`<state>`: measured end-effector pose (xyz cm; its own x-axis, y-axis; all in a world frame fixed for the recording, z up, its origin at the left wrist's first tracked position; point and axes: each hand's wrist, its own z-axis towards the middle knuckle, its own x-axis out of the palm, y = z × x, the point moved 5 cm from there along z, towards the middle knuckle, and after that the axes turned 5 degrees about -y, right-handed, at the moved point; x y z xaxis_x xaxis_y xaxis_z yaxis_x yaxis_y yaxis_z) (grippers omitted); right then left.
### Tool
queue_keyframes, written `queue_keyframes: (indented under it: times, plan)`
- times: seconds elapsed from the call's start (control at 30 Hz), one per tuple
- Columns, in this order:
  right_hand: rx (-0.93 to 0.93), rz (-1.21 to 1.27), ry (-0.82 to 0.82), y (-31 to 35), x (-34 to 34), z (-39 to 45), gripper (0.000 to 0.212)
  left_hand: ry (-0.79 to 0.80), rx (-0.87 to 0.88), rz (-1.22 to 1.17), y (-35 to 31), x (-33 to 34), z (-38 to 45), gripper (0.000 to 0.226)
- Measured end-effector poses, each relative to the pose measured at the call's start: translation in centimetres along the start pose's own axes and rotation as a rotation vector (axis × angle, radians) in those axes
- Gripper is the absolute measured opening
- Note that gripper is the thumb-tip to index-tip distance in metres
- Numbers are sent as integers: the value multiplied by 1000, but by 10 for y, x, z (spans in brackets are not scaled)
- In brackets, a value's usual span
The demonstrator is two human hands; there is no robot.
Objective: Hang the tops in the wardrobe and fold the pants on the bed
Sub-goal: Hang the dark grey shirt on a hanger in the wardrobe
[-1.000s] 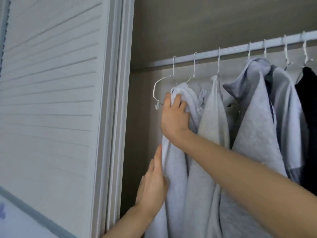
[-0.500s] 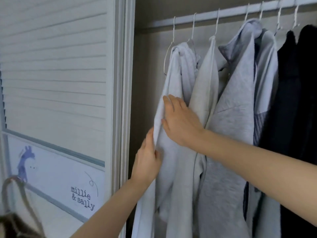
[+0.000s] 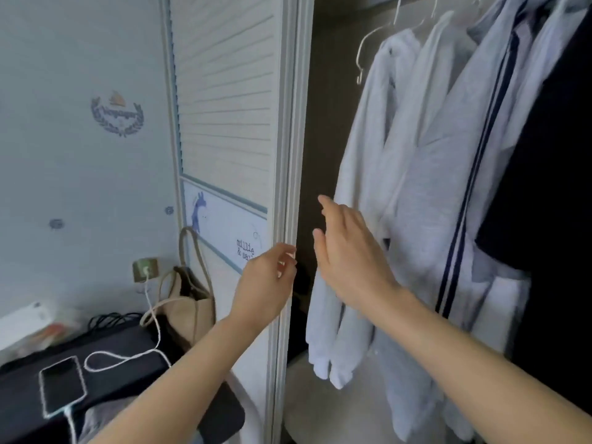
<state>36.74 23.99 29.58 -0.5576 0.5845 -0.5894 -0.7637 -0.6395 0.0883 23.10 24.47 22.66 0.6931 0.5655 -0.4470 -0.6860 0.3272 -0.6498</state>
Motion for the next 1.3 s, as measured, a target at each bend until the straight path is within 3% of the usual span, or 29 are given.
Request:
queue_keyframes:
  times: [0.23,0.47,0.8,1.0,1.13,1.3]
  plan:
    - [-158,464,141,96,4,-122,47,-305,-329,162,-4,-88,-189,21]
    - [-304,910,493,244,-19,-254,46,-558,-708,515,-38,-212,-428,22]
    - [-752,1245,898,462,-162,-485,43,-1057,-1171,695,-163,-296,-761,27]
    - [-975,1221,1215,538,-250,-647,43,-1312,-1440,583,-236,-293,-957,20]
    - [-1128,1107,1413,570,-297,-755,42,-1384,-1608,496,-277,-275,-1073,24]
    - [-1238,1011,1538,622,-330,-839,37,-1507,-1832,323,-301,-280,-1191,21]
